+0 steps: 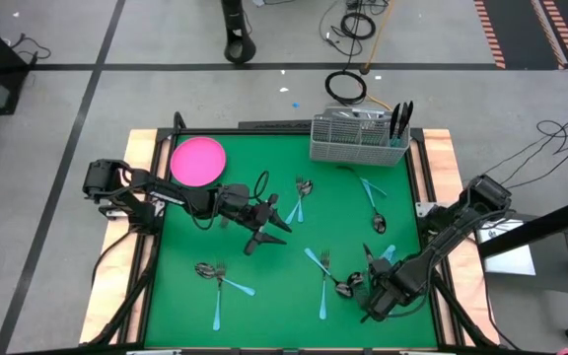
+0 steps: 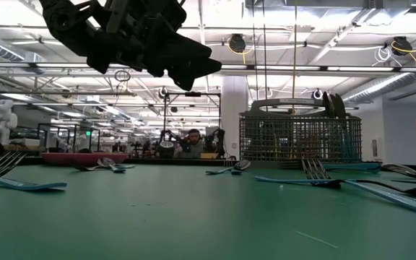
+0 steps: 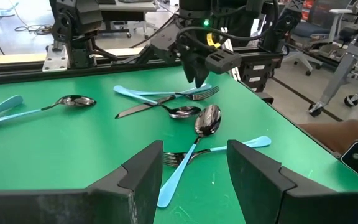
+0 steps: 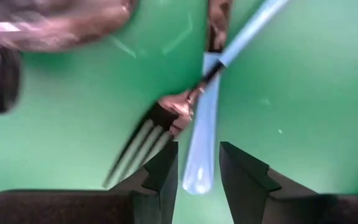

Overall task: Sort silverware
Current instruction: Put the blue table knife into the gray silverware basket

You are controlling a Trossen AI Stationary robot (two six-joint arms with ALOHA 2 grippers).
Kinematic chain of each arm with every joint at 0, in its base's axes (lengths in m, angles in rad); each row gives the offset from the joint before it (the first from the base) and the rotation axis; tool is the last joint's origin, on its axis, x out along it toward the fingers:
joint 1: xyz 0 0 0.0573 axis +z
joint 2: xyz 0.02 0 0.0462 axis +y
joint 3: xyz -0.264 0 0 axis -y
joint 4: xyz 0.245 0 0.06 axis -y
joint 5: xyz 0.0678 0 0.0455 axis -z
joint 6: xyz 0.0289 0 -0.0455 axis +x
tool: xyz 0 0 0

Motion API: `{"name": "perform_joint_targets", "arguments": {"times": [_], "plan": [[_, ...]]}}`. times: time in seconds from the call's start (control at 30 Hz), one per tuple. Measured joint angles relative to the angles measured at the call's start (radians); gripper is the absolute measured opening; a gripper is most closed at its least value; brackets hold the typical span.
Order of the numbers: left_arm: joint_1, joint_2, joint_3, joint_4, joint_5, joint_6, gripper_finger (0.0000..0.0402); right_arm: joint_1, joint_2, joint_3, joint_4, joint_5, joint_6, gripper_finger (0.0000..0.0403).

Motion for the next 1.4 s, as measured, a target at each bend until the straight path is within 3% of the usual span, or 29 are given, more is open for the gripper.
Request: {"name": "perform_joint_targets", "arguments": {"times": [0.3,0.7,1.07,1.4], "plan": [[0.000,0.000,0.000,-0.001,0.000,0.001,0.0180,0.046,0.042,0.000,0.047,-0.020,0.045,0.0105],[0.000,0.000,0.000,-0.001,0.000,0.000,0.0180,0.043,0.120,0.005,0.077,-0.044,-0.031,0.0103],[0.000,0.000,0.000,-0.001,0.000,0.000,0.0180,0.042,0.101,0.002,0.089,-0.135,-0.033,0.0006],[0.000,0.000,0.000,-0.002,0.000,0.000,0.0180,0.034,0.018,0.052,-0.081,-0.150,0.034,0.0001]]}}
